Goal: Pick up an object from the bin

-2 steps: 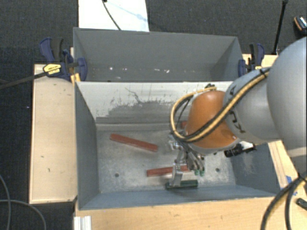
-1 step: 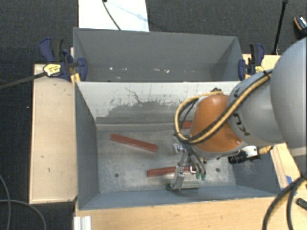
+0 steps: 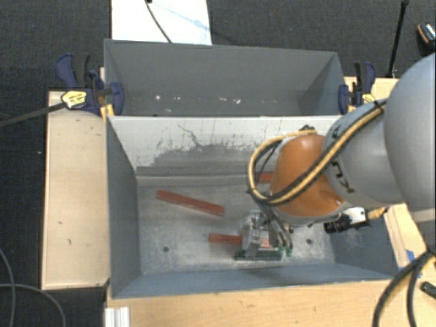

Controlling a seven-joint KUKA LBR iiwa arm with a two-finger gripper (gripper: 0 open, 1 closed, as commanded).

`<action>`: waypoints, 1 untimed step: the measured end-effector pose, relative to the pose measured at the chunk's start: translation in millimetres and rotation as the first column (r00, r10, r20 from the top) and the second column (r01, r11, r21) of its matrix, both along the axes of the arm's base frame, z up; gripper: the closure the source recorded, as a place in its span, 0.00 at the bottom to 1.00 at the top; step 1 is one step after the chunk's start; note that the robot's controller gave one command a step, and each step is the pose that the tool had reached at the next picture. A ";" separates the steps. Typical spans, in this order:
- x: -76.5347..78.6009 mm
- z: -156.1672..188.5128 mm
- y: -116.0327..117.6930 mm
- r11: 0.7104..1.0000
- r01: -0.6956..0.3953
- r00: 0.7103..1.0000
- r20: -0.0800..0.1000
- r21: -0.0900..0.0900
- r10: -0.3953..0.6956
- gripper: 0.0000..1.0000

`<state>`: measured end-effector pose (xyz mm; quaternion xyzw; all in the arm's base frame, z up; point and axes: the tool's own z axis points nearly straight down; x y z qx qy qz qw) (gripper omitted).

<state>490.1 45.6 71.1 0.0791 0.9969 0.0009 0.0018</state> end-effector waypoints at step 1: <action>2.8 118.9 20.2 0.943 -0.332 0.943 0.004 -0.003 0.332 1.00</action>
Offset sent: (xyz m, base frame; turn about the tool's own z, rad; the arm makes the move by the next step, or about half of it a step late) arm 0.0009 0.0195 0.1164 -0.3382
